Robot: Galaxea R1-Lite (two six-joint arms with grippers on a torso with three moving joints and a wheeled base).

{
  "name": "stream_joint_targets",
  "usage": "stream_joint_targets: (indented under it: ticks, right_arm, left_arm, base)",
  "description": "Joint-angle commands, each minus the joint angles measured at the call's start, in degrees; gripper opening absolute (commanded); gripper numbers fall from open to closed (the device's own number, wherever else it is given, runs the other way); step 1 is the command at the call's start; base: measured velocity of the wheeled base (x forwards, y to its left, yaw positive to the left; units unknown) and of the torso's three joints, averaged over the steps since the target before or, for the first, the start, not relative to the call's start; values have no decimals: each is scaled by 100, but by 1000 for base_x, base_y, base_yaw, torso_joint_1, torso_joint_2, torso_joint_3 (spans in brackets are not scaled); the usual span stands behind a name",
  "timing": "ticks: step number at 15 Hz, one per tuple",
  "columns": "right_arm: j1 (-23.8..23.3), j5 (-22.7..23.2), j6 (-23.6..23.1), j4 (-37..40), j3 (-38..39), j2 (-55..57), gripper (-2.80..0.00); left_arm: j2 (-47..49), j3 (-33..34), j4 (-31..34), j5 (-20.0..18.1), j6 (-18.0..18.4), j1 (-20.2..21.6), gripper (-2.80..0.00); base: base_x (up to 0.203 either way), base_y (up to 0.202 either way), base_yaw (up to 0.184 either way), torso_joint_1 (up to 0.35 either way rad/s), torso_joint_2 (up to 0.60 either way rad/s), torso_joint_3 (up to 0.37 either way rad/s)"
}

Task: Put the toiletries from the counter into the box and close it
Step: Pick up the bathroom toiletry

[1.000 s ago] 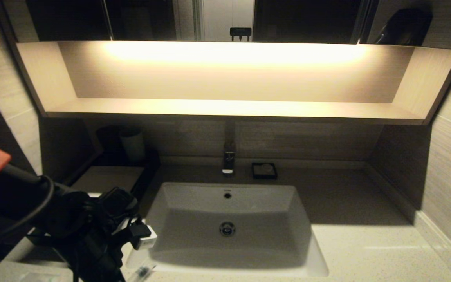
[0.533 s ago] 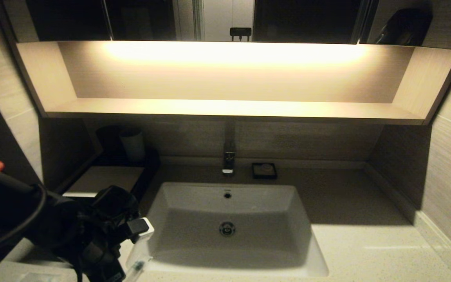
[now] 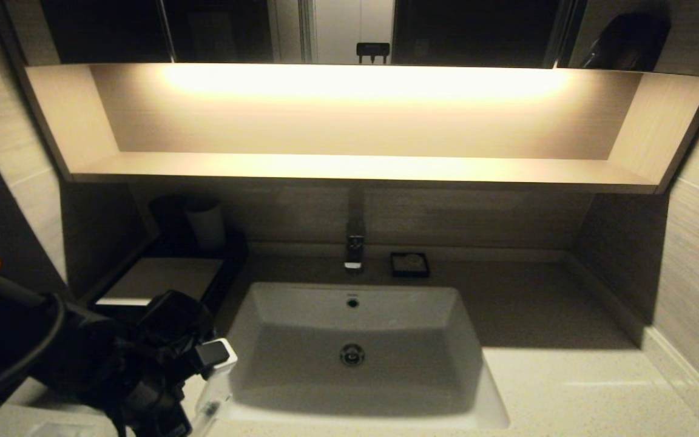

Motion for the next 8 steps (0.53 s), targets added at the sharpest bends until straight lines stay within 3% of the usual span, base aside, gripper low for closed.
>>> stream_joint_targets:
  ticks: [1, 4, 5, 6, 8]
  right_arm:
    - [0, 0, 0, 0, 1, 0, -280]
    - [0, 0, 0, 0, 1, 0, -280]
    - [0, 0, 0, 0, 1, 0, -280]
    - [0, 0, 0, 0, 1, 0, -280]
    - [0, 0, 0, 0, 1, 0, -280]
  left_arm:
    - [-40, 36, 2, 168, 10, 3, 0]
    - [-59, 47, 11, 168, -17, 9, 0]
    - [-75, 63, 20, 159, -17, 12, -256]
    - [-84, 80, 20, 141, -17, 12, -280]
    - [-101, 96, 65, 99, -40, 12, -280]
  base:
    - [0, 0, 0, 0, 0, 0]
    - [0, 0, 0, 0, 0, 0]
    - [0, 0, 0, 0, 0, 0]
    - [0, 0, 0, 0, 0, 0]
    - [0, 0, 0, 0, 0, 0]
